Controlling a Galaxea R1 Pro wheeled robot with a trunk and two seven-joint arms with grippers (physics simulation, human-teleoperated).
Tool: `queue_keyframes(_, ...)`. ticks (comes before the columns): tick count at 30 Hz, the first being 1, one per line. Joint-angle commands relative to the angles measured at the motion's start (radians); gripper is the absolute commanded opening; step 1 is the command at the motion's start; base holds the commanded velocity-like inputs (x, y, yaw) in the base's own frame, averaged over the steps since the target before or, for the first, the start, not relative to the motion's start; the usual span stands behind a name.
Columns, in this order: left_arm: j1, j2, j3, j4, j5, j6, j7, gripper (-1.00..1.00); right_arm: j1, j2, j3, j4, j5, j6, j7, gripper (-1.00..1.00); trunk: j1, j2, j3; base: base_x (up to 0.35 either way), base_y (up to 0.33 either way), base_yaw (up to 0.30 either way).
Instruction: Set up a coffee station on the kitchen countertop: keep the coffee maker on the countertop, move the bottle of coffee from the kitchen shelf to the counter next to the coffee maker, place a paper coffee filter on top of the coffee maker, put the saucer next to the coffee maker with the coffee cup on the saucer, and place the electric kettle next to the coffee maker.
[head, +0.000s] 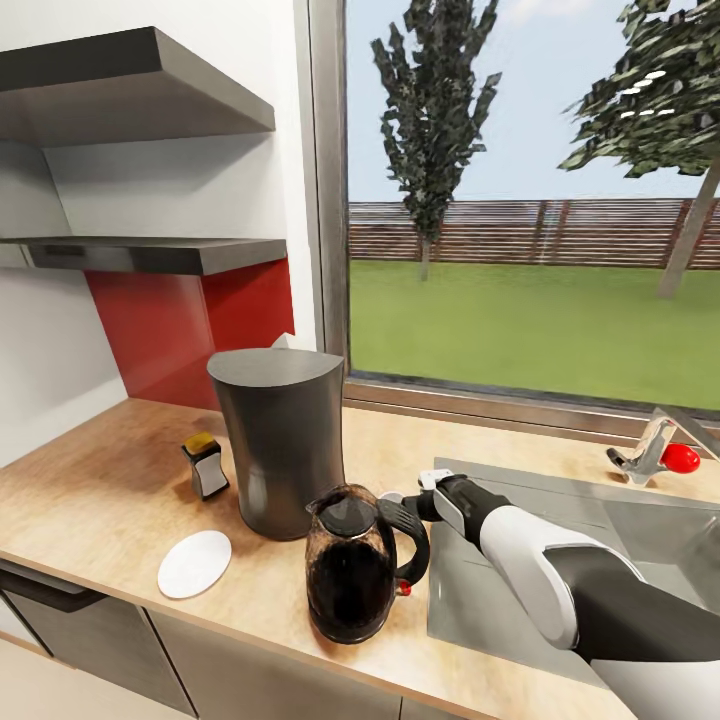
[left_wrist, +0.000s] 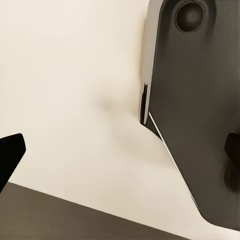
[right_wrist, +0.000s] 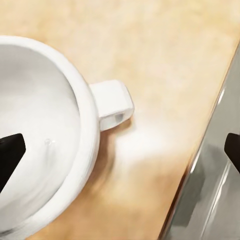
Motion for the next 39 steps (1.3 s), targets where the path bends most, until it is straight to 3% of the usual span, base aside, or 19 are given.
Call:
queue_keyframes(1,-0.001,0.0,0.005,0.0,0.0,0.0,0.002,1.0,0.0,0.0,-0.001,-0.002,0.007,0.006,0.004,1.0,0.001,-0.002,-0.002,0.0,0.0,0.0)
queue_keyframes(7,-0.001,0.0,0.006,0.0,0.0,0.0,0.002,1.0,0.005,0.001,-0.001,-0.002,0.007,0.006,0.005,1.0,0.001,-0.002,-0.002,0.0,0.0,0.0)
queue_keyframes(8,-0.001,0.0,0.006,0.0,0.0,-0.001,0.002,1.0,0.005,0.001,-0.001,-0.002,0.007,0.006,0.005,-1.0,0.001,-0.002,-0.002,0.0,0.0,0.0)
queue_keyframes(39,-0.001,0.001,0.003,0.0,0.0,0.0,0.002,1.0,0.006,0.002,-0.001,-0.012,0.005,0.006,0.006,-1.0,0.001,-0.002,-0.002,0.0,0.0,0.0)
